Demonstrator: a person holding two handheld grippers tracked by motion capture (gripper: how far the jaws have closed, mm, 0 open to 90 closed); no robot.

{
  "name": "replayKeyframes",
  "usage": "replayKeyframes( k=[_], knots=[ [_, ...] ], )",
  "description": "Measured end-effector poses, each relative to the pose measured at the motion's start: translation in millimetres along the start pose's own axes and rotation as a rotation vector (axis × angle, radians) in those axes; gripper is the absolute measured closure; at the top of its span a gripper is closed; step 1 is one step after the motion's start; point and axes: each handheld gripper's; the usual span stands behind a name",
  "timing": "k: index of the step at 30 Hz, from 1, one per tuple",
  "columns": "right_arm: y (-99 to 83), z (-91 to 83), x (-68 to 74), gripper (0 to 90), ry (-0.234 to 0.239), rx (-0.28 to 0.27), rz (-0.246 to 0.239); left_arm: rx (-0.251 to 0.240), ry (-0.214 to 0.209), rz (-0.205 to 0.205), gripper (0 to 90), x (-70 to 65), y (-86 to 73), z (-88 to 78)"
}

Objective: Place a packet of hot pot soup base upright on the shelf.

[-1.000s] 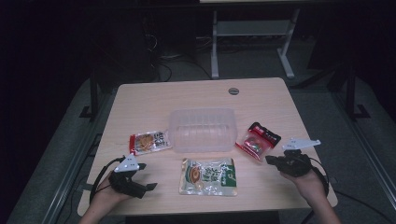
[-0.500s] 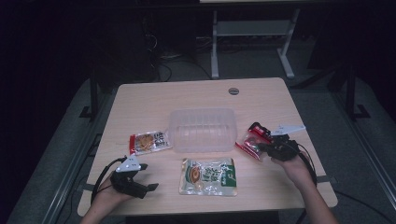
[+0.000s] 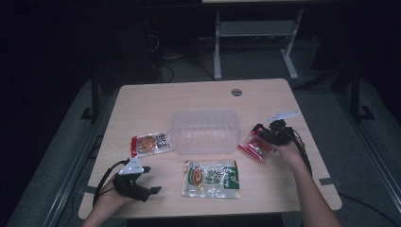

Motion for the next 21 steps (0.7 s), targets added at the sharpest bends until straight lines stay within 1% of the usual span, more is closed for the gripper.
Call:
replayKeyframes(
  k=[4, 5, 7, 9, 10, 11, 16, 18, 20, 21],
  knots=[
    [-3.2, 8.7, -1.2, 89.9, 0.000, 0.033, -0.009, -0.001, 0.000, 0.000, 13.3, 0.2, 0.2, 0.7],
    [-4.5, 8.2, -2.1, 89.9, 0.007, 0.025, -0.009, 0.000, 0.000, 0.001, 13.3, 0.1, 0.3, 0.6],
    [-6.5, 7.5, -2.8, 89.9, 0.017, 0.028, 0.005, -0.005, -0.004, -0.005, 13.3, -1.2, 0.3, 1.1],
    [-7.9, 7.5, -2.7, 90.0, 0.028, 0.023, 0.002, 0.005, -0.005, 0.006, 13.3, -1.7, 0.4, 0.8],
    [-8.2, 7.5, -2.1, 90.0, 0.033, 0.026, -0.004, 0.000, -0.007, 0.003, 13.3, -2.5, 0.2, 1.3],
    [-8.3, 7.9, -0.9, 90.0, 0.039, 0.040, -0.022, 0.002, -0.006, 0.003, 13.3, -2.7, 0.2, 1.1],
    [-9.4, 5.8, 3.1, 90.0, 0.042, 0.065, -0.050, 0.000, -0.011, -0.001, 13.3, -2.6, -0.3, 0.9],
    [-10.7, 4.2, 4.2, 89.9, 0.042, 0.066, -0.062, 0.005, -0.011, 0.006, 13.3, -1.8, -0.2, 0.6],
    [-11.6, 3.5, 4.9, 89.9, 0.040, 0.064, -0.058, 0.006, -0.013, 0.006, 13.3, -1.9, 0.0, 0.6],
    [-12.1, 0.8, 6.5, 89.9, 0.042, 0.066, -0.076, 0.000, -0.015, -0.001, 13.3, -2.5, 0.0, 1.1]
  ],
)
Point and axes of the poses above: each handheld gripper's, and its own axes: z roughly forward along the jaws, y roughly out of its top, x roughly to its left, and after that the axes turned 9 degrees about -z, right-handed
